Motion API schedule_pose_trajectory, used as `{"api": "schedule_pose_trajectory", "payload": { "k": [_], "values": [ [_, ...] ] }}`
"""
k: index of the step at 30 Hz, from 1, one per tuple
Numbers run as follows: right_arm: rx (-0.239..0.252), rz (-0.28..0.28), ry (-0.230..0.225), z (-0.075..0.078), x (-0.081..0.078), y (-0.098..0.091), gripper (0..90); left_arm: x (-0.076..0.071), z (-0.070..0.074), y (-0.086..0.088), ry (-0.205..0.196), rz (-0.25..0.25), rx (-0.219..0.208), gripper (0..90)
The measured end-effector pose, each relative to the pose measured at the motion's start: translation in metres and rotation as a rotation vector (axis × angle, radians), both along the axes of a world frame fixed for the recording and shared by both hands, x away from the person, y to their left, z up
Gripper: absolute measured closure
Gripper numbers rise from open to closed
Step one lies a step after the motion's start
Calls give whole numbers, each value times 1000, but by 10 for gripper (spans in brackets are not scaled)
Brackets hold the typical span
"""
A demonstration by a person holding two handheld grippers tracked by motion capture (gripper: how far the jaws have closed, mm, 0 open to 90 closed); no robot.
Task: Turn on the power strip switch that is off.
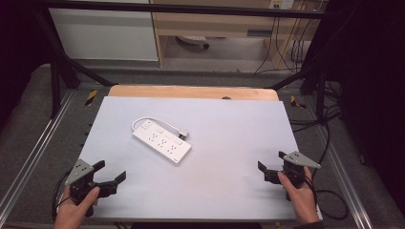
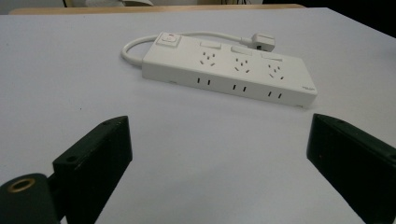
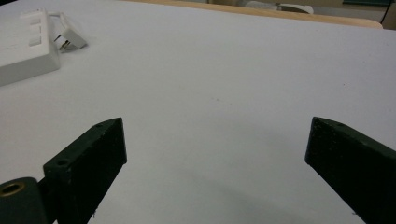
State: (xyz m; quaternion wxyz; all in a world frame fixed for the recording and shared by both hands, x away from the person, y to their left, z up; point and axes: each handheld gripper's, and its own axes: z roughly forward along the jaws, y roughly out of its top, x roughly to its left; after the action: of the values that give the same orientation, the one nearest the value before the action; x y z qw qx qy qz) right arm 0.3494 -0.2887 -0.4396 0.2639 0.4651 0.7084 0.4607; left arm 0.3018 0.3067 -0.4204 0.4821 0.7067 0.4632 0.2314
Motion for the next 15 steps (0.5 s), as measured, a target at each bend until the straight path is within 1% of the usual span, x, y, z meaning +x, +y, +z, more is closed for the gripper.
{"api": "schedule_pose_trajectory", "payload": {
  "k": [2, 5, 10, 12, 14, 15],
  "values": [
    [8, 10, -2, 1, -1, 0, 47, 0, 0, 0, -2, 1, 3, 68],
    [5, 26, 5, 0, -1, -1, 42, 0, 0, 0, -5, 4, 3, 68],
    [3, 32, 4, 0, -1, -1, 49, 0, 0, 0, -7, 3, -1, 68],
    [-4, 36, 5, -1, -1, 0, 58, 1, 0, -2, -3, -5, -7, 68],
    [-12, 40, 1, -1, -1, 1, 63, 2, 0, -3, -2, -6, -4, 68],
    [-10, 43, -1, 0, -1, 2, 66, 3, -1, -6, 7, -21, -6, 69]
  ]
}}
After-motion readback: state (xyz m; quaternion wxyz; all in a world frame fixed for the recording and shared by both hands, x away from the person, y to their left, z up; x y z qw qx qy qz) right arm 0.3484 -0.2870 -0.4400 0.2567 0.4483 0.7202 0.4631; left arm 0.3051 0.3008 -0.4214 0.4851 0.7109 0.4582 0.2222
